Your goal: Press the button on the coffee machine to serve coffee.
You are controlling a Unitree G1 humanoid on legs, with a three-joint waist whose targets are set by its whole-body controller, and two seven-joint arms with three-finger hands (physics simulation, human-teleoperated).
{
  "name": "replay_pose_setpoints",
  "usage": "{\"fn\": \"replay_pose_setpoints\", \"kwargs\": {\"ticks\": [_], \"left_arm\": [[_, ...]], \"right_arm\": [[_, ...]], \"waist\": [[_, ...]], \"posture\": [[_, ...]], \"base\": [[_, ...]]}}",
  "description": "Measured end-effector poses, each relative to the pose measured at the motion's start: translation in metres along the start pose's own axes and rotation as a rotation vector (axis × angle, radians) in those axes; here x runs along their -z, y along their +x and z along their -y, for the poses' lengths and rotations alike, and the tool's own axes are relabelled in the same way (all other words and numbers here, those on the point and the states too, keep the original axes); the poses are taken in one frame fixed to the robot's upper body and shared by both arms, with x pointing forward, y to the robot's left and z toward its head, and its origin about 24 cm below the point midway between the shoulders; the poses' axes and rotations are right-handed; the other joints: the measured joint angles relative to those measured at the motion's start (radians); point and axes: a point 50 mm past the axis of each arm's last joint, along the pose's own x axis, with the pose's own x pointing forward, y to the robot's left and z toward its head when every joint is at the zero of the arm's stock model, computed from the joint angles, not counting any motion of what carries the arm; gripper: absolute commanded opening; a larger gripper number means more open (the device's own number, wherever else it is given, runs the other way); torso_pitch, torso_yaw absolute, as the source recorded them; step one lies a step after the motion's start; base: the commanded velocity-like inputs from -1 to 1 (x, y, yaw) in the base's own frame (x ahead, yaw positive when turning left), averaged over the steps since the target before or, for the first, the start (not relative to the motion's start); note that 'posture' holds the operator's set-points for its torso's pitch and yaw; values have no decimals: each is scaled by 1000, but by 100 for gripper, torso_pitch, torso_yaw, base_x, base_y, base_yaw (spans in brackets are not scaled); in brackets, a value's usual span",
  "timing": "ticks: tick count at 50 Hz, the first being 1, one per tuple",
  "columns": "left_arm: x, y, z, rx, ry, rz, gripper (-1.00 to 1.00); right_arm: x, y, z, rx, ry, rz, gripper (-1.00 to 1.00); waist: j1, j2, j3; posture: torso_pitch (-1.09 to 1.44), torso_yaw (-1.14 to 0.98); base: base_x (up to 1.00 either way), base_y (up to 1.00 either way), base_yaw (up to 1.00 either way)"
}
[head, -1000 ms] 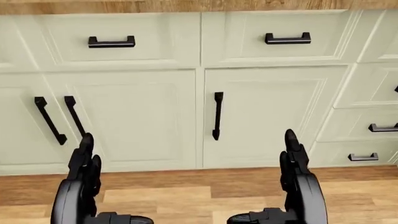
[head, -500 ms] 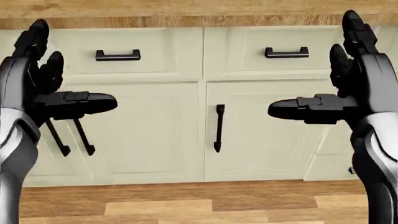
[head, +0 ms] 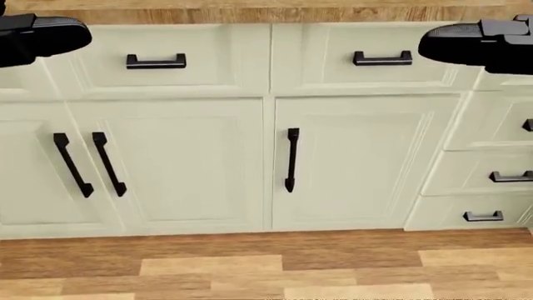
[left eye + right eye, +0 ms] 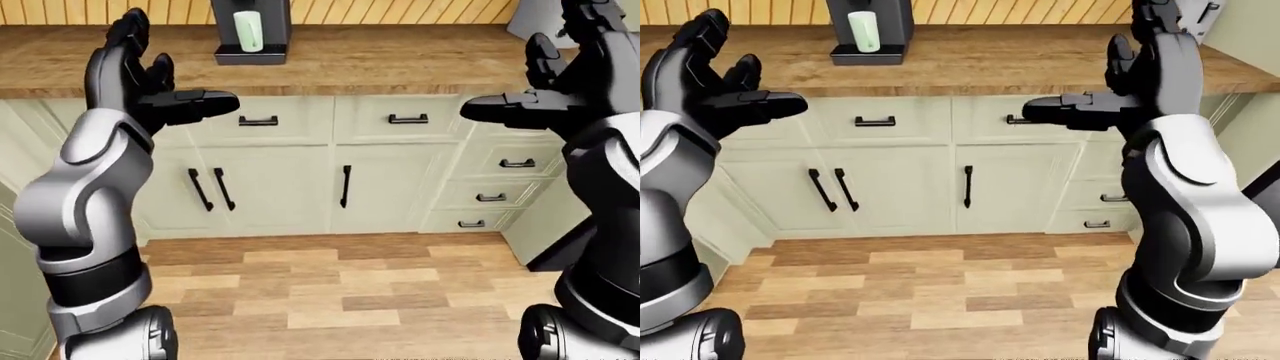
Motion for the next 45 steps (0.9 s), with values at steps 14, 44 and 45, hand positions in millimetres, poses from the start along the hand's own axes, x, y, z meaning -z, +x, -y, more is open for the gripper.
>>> {"fn": "replay_pose_setpoints", "kwargs": {"ticks": [14, 44, 45], "left_arm": [[-8, -2, 6, 28, -12, 25, 100], [-12, -2, 4, 18, -13, 42, 100], [-12, -2, 5, 21, -13, 46, 100]], "right_arm": [[4, -1, 1, 4, 11, -29, 100], [-2, -2, -3, -10, 6, -7, 100], [-1, -2, -2, -7, 7, -10, 100]], "waist": [[-17, 21, 13], [-12, 4, -3], [-16, 18, -3]], "posture": [[0, 0], [0, 0], [0, 0]], "base": [[31, 4, 0], [36, 16, 0], [27, 43, 0]]}}
